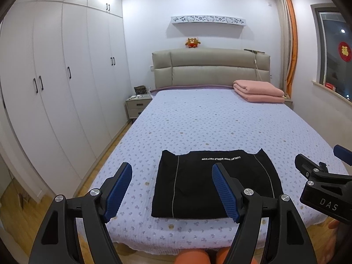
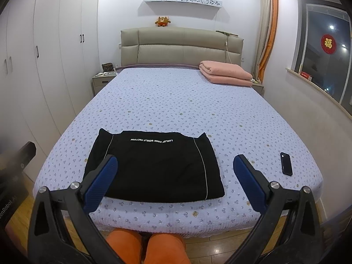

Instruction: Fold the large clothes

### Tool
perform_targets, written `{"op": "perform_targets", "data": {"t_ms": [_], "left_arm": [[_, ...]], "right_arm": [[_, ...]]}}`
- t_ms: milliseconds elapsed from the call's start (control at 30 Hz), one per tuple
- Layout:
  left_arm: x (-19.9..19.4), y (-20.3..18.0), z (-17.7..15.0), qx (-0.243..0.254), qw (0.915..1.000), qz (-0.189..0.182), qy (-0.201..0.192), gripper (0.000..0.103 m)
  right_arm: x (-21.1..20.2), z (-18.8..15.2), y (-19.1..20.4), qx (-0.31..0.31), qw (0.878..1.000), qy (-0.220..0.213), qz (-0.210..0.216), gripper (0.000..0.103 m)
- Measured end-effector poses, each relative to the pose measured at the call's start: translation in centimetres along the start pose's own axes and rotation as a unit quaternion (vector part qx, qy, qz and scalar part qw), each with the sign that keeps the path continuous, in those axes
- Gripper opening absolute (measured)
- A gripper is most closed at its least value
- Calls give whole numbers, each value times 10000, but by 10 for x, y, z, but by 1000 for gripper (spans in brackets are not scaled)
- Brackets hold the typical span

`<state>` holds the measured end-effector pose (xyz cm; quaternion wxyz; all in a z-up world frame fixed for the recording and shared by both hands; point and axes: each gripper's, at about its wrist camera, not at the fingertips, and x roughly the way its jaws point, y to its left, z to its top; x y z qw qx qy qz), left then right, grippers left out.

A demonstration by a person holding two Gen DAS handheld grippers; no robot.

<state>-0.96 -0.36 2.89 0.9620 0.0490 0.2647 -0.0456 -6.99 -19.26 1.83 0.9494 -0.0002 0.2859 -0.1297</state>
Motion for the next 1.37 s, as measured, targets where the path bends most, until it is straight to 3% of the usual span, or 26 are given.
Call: {"op": "perform_targets", "data": {"t_ms": [867,1367], "left_arm": [[10,-5,-3,-13,9999,33,141,76],[20,-8,-7,82,9993,356,126,76]], "right_arm": [[13,-3,3,13,9998,192,8,103],[25,-8,2,35,9993,378,26,103]]}}
